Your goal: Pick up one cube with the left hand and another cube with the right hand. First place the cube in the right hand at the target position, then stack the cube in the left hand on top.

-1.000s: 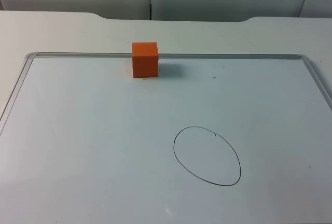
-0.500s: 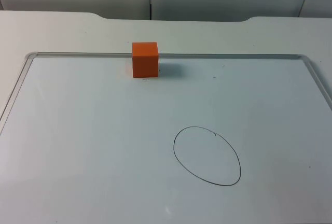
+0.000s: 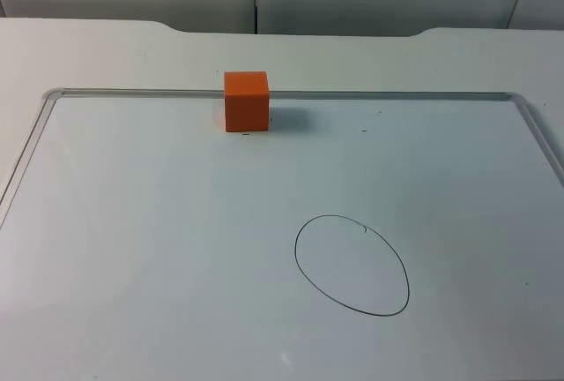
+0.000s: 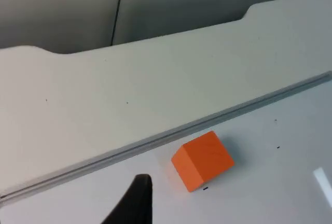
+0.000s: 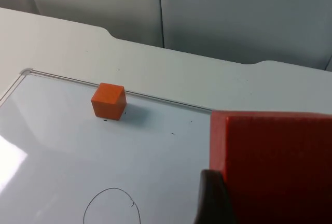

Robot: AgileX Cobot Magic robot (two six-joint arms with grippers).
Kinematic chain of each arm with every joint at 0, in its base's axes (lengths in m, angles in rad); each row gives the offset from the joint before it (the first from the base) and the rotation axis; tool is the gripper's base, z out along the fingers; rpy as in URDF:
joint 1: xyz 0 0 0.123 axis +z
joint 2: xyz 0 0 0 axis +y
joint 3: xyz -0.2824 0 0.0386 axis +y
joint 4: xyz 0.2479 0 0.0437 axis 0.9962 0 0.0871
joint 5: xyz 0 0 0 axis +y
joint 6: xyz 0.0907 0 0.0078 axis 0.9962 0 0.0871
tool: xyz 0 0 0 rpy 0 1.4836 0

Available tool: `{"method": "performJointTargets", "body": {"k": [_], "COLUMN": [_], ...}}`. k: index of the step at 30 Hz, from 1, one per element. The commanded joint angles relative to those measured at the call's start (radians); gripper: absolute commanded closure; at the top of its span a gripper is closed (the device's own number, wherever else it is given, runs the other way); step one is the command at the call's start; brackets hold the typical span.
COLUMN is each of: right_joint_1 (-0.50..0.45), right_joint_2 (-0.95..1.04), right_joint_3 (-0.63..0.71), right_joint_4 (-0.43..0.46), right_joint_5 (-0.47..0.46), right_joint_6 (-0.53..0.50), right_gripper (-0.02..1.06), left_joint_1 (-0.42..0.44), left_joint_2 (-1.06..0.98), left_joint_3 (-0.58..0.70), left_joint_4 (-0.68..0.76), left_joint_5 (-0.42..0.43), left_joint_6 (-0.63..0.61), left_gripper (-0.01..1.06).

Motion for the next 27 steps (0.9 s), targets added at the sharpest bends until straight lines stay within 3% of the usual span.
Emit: {"method": "performJointTargets", "body": {"k": [1, 5, 6, 8, 10, 15, 17, 19, 22, 27], "right_joint_1": [0.001, 0.001, 0.001, 0.001, 0.001, 0.001, 0.001, 0.001, 0.001, 0.001], "right_joint_2": [-0.005, -0.005, -0.005, -0.005, -0.005, -0.005, -0.005, -0.005, -0.005, -0.005], "right_joint_3": [0.004, 0.004, 0.004, 0.004, 0.004, 0.004, 0.004, 0.004, 0.004, 0.004], "right_joint_4": [-0.002, -0.002, -0.002, 0.000, 0.005, 0.007, 0.009, 0.009, 0.009, 0.009], "right_joint_5": [-0.022, -0.022, -0.022, -0.022, -0.022, -0.022, -0.022, -0.022, -0.022, -0.020], "right_joint_6": [-0.006, -0.002, -0.002, -0.002, -0.002, -0.002, -0.002, -0.002, -0.002, -0.002], "right_gripper": [1.05, 1.05, 1.05, 1.05, 1.05, 1.05, 1.05, 1.05, 1.05, 1.05], "left_joint_1": [-0.004, -0.047, -0.059, -0.081, -0.089, -0.091, -0.091, -0.091, -0.093, -0.136], "left_joint_2": [0.058, 0.108, 0.117, 0.124, 0.124, 0.124, 0.120, 0.119, 0.102, 0.074], "left_joint_3": [-0.043, -0.122, -0.146, -0.169, -0.169, -0.169, -0.169, -0.169, -0.162, -0.092], "left_joint_4": [-0.014, 0.052, 0.094, 0.211, 0.243, 0.252, 0.252, 0.254, 0.264, 0.275], "left_joint_5": [0.009, -0.001, -0.001, 0.008, 0.008, 0.055, 0.133, 0.156, 0.285, 0.277], "left_joint_6": [-0.036, -0.104, -0.172, -0.271, -0.289, -0.281, -0.243, -0.232, -0.176, -0.137], "left_gripper": [0.00, 0.09, 0.11, 0.11, 0.11, 0.11, 0.11, 0.11, 0.11, 0.11]}}
